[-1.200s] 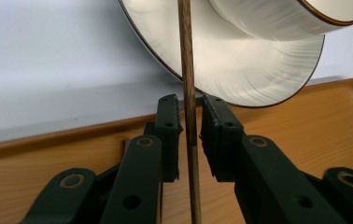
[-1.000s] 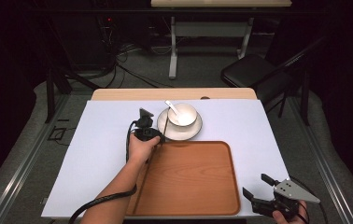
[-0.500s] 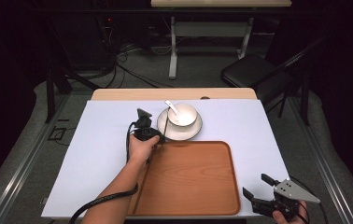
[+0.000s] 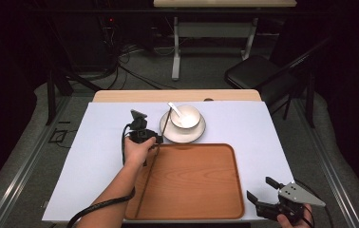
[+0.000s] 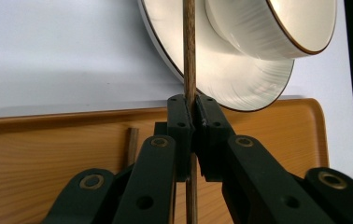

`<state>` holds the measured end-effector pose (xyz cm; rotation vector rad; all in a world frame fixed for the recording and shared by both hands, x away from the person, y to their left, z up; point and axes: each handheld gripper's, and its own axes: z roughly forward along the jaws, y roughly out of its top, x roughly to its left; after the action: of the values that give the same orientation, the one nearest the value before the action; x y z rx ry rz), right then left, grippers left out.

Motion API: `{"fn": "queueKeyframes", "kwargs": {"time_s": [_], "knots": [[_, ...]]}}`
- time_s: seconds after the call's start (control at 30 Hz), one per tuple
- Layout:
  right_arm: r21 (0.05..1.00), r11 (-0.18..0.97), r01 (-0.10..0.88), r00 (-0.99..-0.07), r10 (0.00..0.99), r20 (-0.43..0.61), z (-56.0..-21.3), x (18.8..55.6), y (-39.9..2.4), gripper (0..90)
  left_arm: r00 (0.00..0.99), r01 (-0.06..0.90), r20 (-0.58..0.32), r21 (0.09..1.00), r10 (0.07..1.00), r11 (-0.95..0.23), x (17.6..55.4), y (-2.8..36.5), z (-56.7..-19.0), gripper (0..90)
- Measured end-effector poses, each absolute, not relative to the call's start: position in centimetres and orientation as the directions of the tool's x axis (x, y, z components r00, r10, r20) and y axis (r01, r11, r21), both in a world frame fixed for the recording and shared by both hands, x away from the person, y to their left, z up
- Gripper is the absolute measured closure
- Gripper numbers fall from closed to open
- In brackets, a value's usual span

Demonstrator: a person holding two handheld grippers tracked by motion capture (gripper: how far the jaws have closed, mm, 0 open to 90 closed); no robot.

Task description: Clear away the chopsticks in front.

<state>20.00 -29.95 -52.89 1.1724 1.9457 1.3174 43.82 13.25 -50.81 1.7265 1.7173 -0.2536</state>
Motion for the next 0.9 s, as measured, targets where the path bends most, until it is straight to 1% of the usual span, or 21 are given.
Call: {"fn": "queueKeyframes", "kwargs": {"time_s": [0.2,0.53,0.77,0.9], "knots": [[0.915,0.156,0.373,-0.497,0.866,0.054,-52.9,20.0,-29.9,14.8,0.104,0.929,-0.585,0.346,0.804,0.131,43.0,14.8,-50.3,85.2],[0.914,0.156,0.375,-0.496,0.866,0.055,-52.9,20.0,-29.9,14.8,0.127,0.914,-0.586,0.382,0.801,0.135,41.1,16.4,-49.2,85.1],[0.914,0.15,0.378,-0.491,0.869,0.06,-53.0,20.1,-30.1,14.8,0.166,0.905,-0.572,0.411,0.803,0.106,38.1,17.6,-48.7,85.1],[0.914,0.146,0.378,-0.491,0.869,0.064,-53.0,20.2,-30.1,14.8,0.172,0.903,-0.573,0.416,0.802,0.103,36.9,18.1,-48.7,85.1]]}}
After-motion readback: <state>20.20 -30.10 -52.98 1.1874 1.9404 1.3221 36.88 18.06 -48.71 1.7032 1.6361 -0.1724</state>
